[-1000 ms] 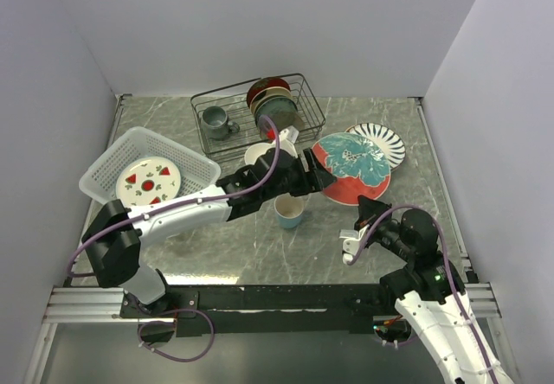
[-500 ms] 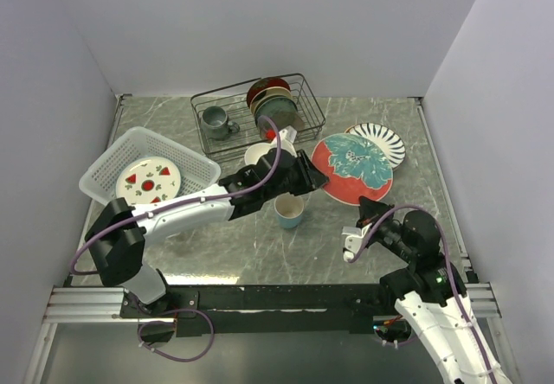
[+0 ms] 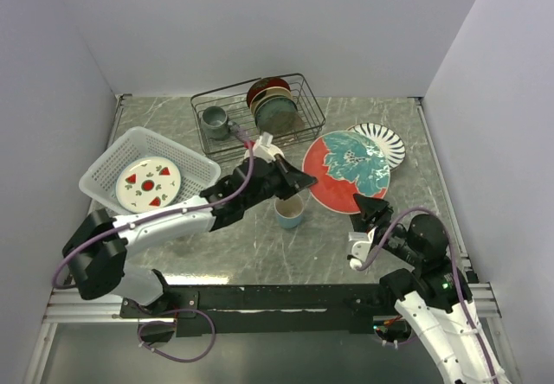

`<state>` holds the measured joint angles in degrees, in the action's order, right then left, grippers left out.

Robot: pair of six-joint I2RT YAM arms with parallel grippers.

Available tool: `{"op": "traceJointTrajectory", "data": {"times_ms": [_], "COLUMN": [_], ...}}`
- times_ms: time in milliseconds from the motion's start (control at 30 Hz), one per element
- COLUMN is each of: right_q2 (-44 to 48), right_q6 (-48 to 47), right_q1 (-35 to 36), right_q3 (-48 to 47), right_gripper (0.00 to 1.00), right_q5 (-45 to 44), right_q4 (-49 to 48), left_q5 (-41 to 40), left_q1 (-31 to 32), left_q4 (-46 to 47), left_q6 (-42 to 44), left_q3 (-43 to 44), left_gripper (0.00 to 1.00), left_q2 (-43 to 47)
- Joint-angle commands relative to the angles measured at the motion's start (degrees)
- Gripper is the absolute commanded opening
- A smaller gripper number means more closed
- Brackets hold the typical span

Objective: Place the mixed dishes into the plastic bin
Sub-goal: Pick up the plate at the center of the board.

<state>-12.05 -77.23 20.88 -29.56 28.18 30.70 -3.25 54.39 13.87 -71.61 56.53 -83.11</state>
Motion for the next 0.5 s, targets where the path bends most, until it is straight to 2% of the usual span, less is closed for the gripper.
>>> {"op": "traceJointTrajectory", "data": {"times_ms": [0, 167, 333, 467], "right_q2": [-1.6, -2.7, -3.8, -6.0], "right_q6": [7.3, 11.9, 17.2, 26.2], "right_q1": [-0.2, -0.2, -0.2, -0.2], "right_q3": [-6.9, -9.1, -11.7, -13.8], "right_gripper": [0.6, 0.8, 0.83, 0.86], "right_q5": [-0.5, 0.3, 1.1, 0.4], "right_q4": [-6.7, -4.4, -1.0, -0.1], "left_q5": [-0.4, -2.1, -3.0, -3.3], "left_q1": [-3.8, -6.2, -9.1, -12.3], "left_q4": [10.0, 7.7, 5.5, 2.6], "left_q6": [0.8, 1.0, 1.2, 2.4], "left_q3": [-4.0, -7.3, -12.0, -14.2], "left_gripper": [0.01, 0.01, 0.01, 0.01], "left_q2": [7.6, 12.7, 19.6, 24.8]}}
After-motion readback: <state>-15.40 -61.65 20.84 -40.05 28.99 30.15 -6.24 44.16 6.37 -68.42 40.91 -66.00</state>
